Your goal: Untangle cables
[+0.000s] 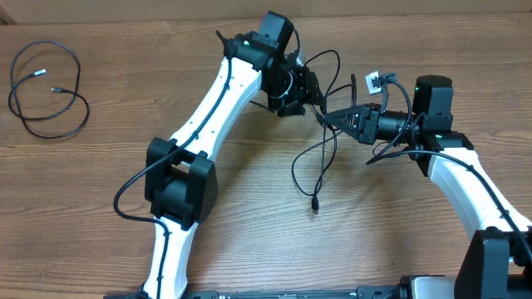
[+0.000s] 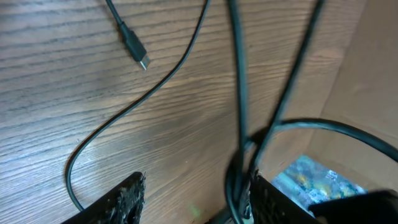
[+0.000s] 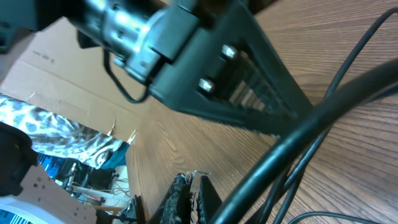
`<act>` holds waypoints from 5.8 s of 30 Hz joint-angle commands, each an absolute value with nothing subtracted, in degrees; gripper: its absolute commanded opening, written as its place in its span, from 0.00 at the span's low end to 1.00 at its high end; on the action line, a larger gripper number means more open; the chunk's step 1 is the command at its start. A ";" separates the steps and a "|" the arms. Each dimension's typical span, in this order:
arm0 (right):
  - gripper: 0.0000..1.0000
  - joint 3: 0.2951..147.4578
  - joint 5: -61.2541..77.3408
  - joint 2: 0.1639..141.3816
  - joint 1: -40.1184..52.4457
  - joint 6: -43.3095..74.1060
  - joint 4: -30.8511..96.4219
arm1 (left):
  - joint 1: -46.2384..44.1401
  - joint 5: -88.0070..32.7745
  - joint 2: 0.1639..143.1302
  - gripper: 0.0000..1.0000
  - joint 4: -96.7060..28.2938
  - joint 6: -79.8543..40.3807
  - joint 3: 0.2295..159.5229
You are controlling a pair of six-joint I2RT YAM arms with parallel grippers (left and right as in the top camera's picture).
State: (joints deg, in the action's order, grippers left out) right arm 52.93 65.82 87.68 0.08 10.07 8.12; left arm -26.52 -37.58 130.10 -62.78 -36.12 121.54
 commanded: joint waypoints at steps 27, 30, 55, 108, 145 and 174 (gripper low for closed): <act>0.04 54.50 62.61 86.41 -0.01 20.75 -0.08 | -28.21 -40.10 132.99 0.45 -66.19 -32.97 121.95; 0.04 54.50 62.61 86.41 -0.01 23.90 -2.42 | -28.21 -40.10 132.99 0.44 -66.17 -32.97 121.95; 0.04 54.48 62.43 86.41 0.01 39.05 -9.50 | -27.22 -37.56 132.99 0.70 -56.21 -37.78 121.95; 0.04 54.48 71.20 86.43 5.52 34.48 -14.92 | -22.22 -30.70 133.01 0.18 -52.25 -20.71 121.95; 0.69 54.46 23.86 86.48 5.56 34.11 27.92 | -21.32 -23.14 133.01 0.47 -56.53 -40.12 121.95; 0.88 54.46 12.45 86.48 5.56 34.06 31.64 | -31.51 -7.60 133.82 0.56 -69.60 -101.65 121.10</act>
